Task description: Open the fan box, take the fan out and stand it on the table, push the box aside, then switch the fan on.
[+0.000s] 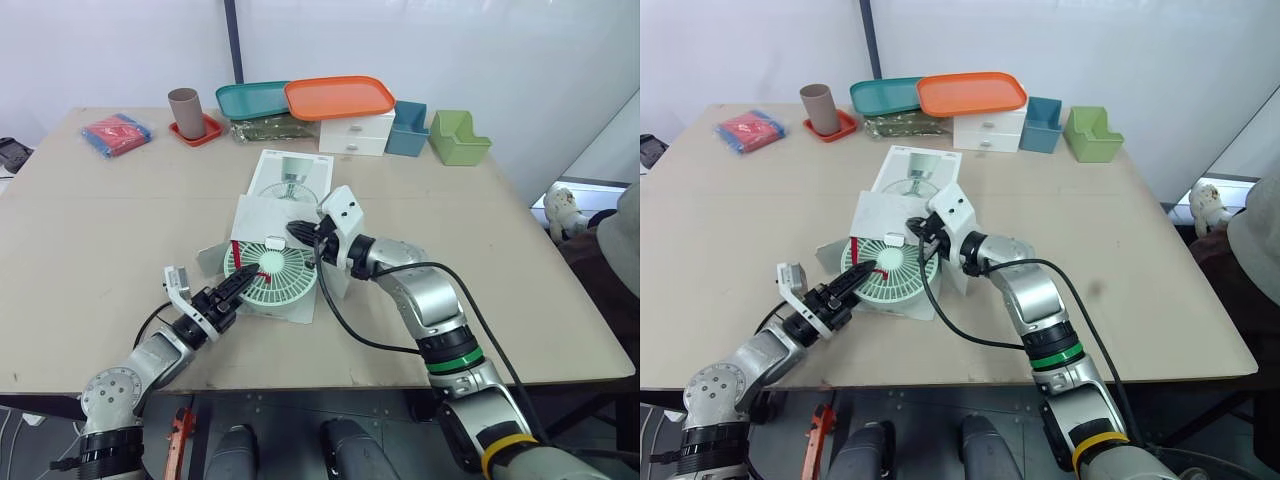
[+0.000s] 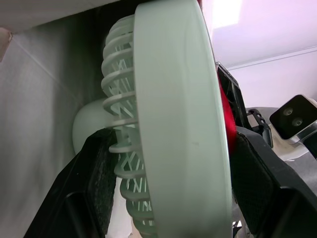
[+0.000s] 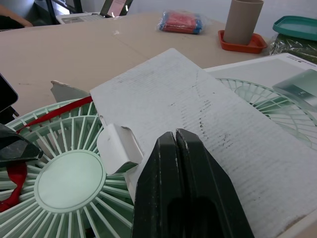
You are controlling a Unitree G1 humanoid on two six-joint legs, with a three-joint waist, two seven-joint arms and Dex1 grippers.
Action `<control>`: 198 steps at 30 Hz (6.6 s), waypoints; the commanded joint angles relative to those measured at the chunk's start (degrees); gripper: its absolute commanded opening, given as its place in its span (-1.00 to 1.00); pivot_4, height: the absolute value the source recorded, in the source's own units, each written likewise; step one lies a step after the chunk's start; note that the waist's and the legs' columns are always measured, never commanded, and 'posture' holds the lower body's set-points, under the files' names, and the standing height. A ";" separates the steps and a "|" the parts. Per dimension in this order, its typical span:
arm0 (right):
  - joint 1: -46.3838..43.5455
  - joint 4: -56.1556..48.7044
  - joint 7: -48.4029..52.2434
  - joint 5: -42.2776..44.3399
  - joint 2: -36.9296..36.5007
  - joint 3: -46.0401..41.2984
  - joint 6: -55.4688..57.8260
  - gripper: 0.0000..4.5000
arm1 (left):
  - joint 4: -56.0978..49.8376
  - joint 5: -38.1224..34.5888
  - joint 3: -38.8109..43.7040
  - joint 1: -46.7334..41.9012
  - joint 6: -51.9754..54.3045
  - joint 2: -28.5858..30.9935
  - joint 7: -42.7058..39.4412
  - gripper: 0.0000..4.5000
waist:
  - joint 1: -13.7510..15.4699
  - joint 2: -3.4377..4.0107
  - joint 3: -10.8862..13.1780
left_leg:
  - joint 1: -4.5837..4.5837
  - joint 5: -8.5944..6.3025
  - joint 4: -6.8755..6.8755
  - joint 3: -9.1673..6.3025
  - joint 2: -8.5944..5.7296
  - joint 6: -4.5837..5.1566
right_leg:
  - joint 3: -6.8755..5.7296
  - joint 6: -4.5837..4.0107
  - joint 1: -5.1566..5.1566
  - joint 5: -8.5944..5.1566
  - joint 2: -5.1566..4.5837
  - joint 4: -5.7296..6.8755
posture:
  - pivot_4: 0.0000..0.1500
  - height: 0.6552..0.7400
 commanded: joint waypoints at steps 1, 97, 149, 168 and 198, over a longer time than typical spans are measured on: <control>-0.69 -2.09 0.15 0.15 0.16 0.18 -0.43 -1.00 | -1.81 -1.04 0.63 0.06 -0.72 -1.32 0.20 0.20 | 0.00 0.00 0.00 | 0.00 0.00 0.00 0.00 0.00 0.00 | 0.00 0.00 0.00 0.00 0.00 0.00 | 1.00 1.00; 24.10 -33.52 6.80 20.35 -14.25 -15.81 8.45 -1.00 | -4.67 70.01 1.86 27.30 -73.81 21.71 -46.93 0.99 | -0.03 0.09 0.10 | 0.07 -0.31 -0.15 0.36 0.23 -0.28 | -0.02 -0.59 -0.19 -0.49 -0.08 -0.03 | 1.00 1.00; 35.83 -36.79 15.89 23.59 -24.74 -11.06 0.85 -1.00 | 30.02 131.80 -6.59 -6.22 -133.59 25.99 1.40 0.99 | 0.13 -0.05 -0.03 | 0.50 -0.15 0.08 0.98 0.62 -0.14 | 0.00 -0.02 0.29 0.11 -0.09 0.08 | 1.00 1.00; 37.08 -36.06 16.83 21.41 -25.61 -8.20 -1.93 -1.00 | 28.03 148.49 -14.90 -8.51 -124.87 32.88 27.72 0.99 | 0.17 -0.06 -0.04 | 0.85 -0.14 0.13 1.11 0.66 -0.13 | 0.00 0.02 0.73 0.11 -0.13 0.09 | 1.00 1.00; 36.15 -32.30 17.74 18.25 -24.53 -5.61 -6.09 -1.00 | 20.50 152.14 -27.78 -7.84 -114.77 40.90 42.92 -0.09 | 0.22 -0.11 -0.06 | 0.89 -0.14 0.13 1.42 0.74 -0.13 | 0.01 0.04 0.74 0.10 -0.23 0.09 | 1.00 1.00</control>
